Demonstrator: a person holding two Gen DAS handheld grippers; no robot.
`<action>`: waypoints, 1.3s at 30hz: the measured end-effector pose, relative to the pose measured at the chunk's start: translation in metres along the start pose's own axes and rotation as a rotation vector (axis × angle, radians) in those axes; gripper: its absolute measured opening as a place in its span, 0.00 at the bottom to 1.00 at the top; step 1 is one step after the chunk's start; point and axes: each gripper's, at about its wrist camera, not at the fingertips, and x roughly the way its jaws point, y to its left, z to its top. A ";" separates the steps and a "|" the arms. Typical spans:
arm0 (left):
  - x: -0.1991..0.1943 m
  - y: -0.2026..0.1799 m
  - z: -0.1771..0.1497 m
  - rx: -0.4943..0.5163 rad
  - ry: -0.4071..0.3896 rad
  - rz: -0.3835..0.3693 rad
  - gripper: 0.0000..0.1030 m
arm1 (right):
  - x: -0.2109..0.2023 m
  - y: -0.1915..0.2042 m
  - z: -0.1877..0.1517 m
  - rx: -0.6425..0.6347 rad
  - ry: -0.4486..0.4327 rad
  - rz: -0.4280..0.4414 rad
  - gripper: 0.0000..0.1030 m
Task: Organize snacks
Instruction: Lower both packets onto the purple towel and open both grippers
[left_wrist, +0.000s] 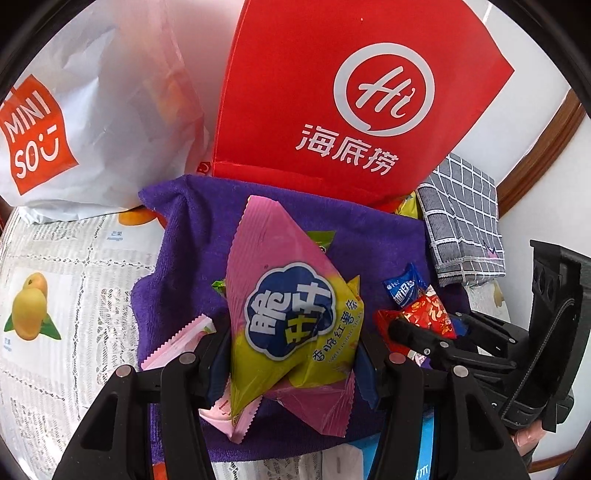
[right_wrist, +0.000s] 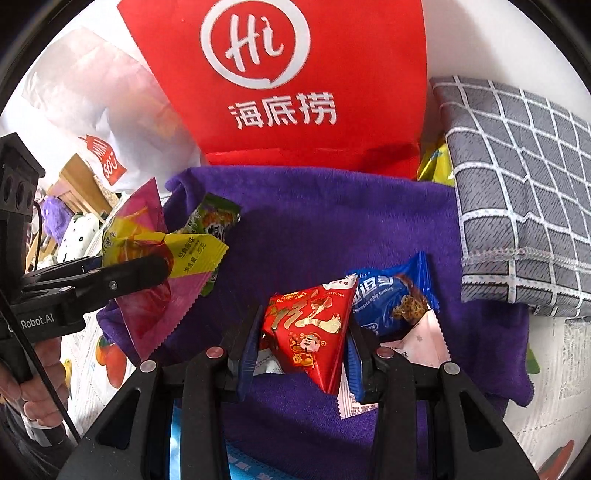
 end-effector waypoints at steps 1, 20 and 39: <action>0.001 -0.001 0.000 0.002 0.001 0.001 0.52 | 0.001 0.001 0.000 -0.003 0.003 0.000 0.39; 0.009 -0.001 -0.001 -0.012 0.008 0.004 0.52 | -0.017 0.010 0.002 -0.055 -0.040 -0.052 0.56; -0.008 0.001 -0.001 -0.023 0.008 0.044 0.66 | -0.060 0.012 0.003 -0.055 -0.129 -0.045 0.56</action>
